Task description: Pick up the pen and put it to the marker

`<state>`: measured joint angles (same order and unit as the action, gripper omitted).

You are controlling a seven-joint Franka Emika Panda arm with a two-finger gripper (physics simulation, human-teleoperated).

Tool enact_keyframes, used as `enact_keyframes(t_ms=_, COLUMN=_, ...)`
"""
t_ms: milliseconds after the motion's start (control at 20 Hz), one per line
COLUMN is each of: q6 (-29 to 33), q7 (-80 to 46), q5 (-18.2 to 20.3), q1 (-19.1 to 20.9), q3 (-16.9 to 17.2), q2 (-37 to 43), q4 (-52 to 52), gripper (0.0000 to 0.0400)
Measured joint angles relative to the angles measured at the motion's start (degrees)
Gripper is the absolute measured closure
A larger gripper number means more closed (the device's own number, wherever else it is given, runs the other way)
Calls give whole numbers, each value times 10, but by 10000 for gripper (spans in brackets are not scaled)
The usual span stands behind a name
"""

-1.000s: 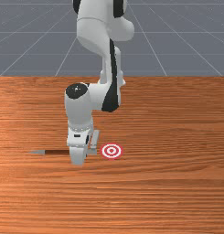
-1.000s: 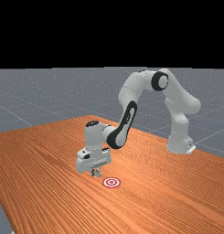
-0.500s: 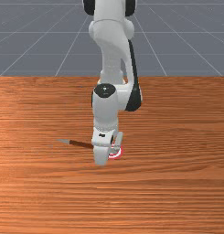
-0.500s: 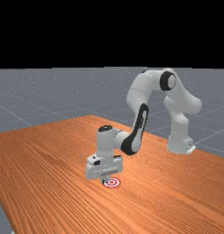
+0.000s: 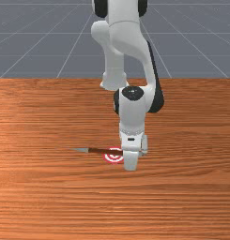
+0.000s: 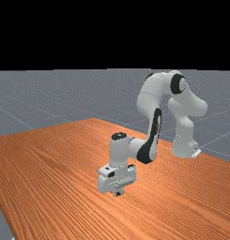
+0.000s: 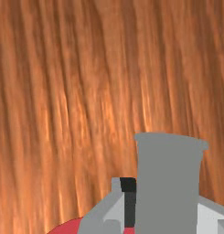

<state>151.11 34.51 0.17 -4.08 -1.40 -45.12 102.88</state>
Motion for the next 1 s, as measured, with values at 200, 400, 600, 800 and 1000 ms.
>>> enact_keyframes(t_ms=200, q6=3, q7=3, q5=-1, q1=1, q3=0, q2=2, q4=-3, gripper=364)
enact_keyframes(t_ms=400, q6=47, q7=-73, q5=13, q1=-30, q3=23, q2=45, q4=84, gripper=378)
enact_keyframes(t_ms=600, q6=-30, q7=-58, q5=3, q1=-47, q3=7, q2=4, q4=-5, gripper=390)
enact_keyframes(t_ms=800, q6=1, q7=-32, q5=-4, q1=-36, q3=4, q2=5, q4=1, gripper=88)
enact_keyframes(t_ms=1000, q6=-12, q7=-22, q5=-5, q1=-30, q3=2, q2=-7, q4=-22, gripper=12)
